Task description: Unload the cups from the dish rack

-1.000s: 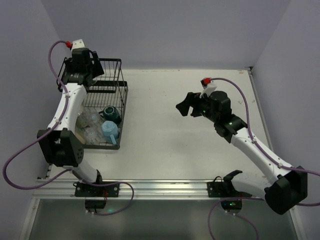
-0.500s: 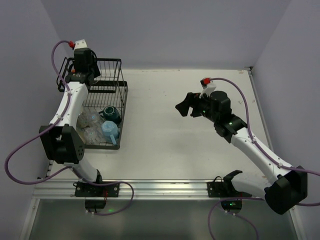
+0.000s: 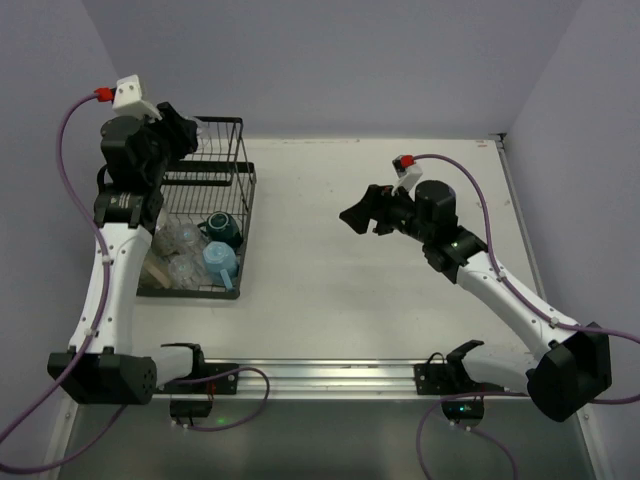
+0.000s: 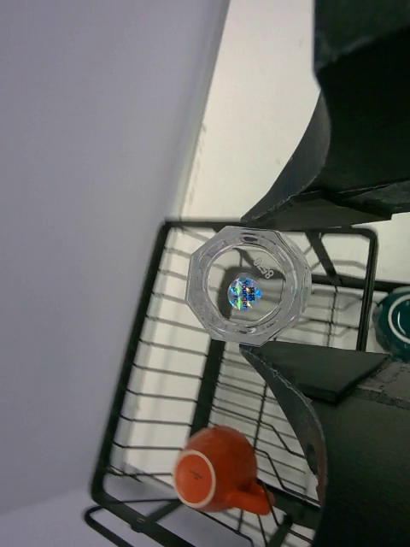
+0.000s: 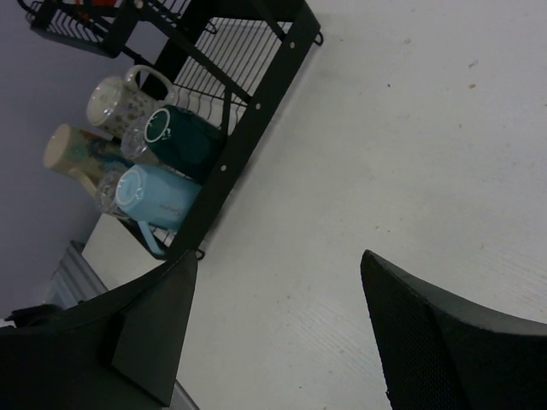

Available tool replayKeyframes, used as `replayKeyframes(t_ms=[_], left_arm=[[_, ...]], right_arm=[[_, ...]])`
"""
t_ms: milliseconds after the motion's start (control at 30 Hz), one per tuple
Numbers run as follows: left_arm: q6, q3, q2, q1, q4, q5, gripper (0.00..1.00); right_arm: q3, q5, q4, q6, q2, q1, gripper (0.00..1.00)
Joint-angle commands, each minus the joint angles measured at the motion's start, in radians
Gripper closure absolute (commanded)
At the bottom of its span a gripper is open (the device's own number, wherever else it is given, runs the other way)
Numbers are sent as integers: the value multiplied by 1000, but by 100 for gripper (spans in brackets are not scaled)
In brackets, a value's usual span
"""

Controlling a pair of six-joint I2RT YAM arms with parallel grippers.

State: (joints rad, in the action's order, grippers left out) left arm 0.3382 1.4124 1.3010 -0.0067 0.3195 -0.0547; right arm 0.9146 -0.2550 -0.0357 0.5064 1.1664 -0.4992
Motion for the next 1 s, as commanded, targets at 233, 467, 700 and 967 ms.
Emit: replayKeyframes(t_ms=[233,467,700,967], left_arm=[[312,-267,-302,-119,-388,555,79],[567,-460,-301,-302,-796,650,79],[645,-495,-252,-375,-938,653,79],[648,-507,-201,-493,-984,621,79]], right_arm=[[-43,-237,362,227,-132,-33,21],[-80,-316,620,379,-188,-41,25],[-71,-316,620,397,-206,-58,25],[-42,-331,622,394,-178,-68,28]])
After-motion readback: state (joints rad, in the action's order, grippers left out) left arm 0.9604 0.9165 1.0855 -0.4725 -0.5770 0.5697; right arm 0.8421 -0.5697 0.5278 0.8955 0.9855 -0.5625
